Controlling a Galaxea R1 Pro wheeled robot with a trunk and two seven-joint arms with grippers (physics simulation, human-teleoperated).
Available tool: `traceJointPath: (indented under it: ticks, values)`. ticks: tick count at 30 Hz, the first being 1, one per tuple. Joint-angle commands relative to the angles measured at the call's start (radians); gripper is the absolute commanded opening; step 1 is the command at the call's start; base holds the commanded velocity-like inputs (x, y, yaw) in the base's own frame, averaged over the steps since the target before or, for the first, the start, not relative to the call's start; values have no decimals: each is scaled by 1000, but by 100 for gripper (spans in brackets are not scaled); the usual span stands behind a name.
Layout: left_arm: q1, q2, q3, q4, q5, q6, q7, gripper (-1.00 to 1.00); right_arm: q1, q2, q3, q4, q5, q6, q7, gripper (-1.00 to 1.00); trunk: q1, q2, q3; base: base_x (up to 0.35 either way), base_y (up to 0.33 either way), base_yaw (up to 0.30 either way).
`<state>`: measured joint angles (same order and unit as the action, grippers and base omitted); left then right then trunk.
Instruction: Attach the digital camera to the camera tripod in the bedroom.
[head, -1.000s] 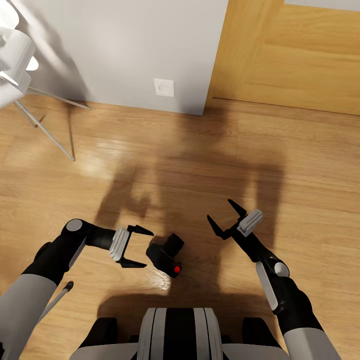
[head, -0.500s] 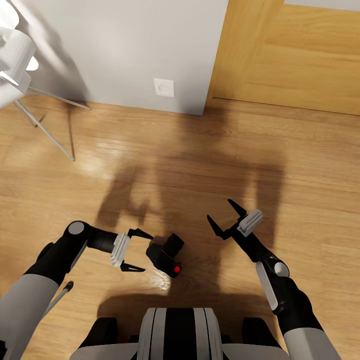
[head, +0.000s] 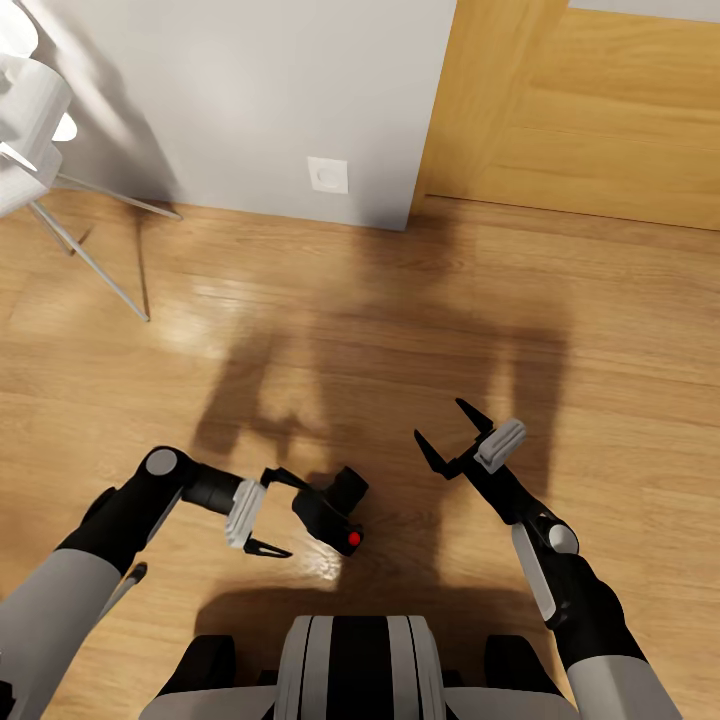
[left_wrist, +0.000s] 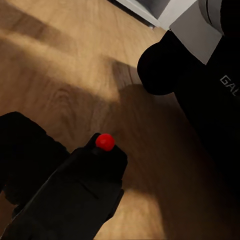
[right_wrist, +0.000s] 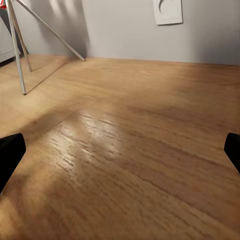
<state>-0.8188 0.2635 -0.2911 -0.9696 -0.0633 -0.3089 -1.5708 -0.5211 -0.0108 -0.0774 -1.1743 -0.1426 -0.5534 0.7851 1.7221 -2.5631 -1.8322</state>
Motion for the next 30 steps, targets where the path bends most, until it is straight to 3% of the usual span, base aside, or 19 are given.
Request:
traceJointPath:
  ticks: [1,8,9,11,15,19,24,25,30]
  values:
    - [0,1,-4,-1,-1,-13,0,100,0,0,-1,1,-9,2,9,100,0,0,0,0,0,0]
    - [0,1,-8,0,-1,-81,0,100,0,0,-1,1,-9,1,9,100,0,0,0,0,0,0]
    - [-1,2,-4,-1,-1,-136,0,100,0,0,-1,1,-9,2,9,100,0,0,0,0,0,0]
    - [-1,4,1,-1,-1,-158,0,100,0,0,-1,1,-9,2,9,100,0,0,0,0,0,0]
    - [-3,8,34,-3,-1,-176,0,100,0,0,-1,1,-9,2,9,100,0,0,0,0,0,0]
    - [-9,10,123,-4,-1,-183,0,100,0,0,-1,6,-9,2,9,100,0,0,0,0,0,0]
    - [-36,11,173,-2,-1,-185,0,100,0,0,-1,12,-9,2,9,100,0,0,0,0,0,0]
    - [-65,8,189,38,-1,-185,0,100,0,0,-1,14,-9,1,9,100,0,0,0,0,0,0]
    - [-136,1,193,129,-1,-186,0,100,0,0,-1,14,-9,1,9,100,0,0,0,0,0,0]
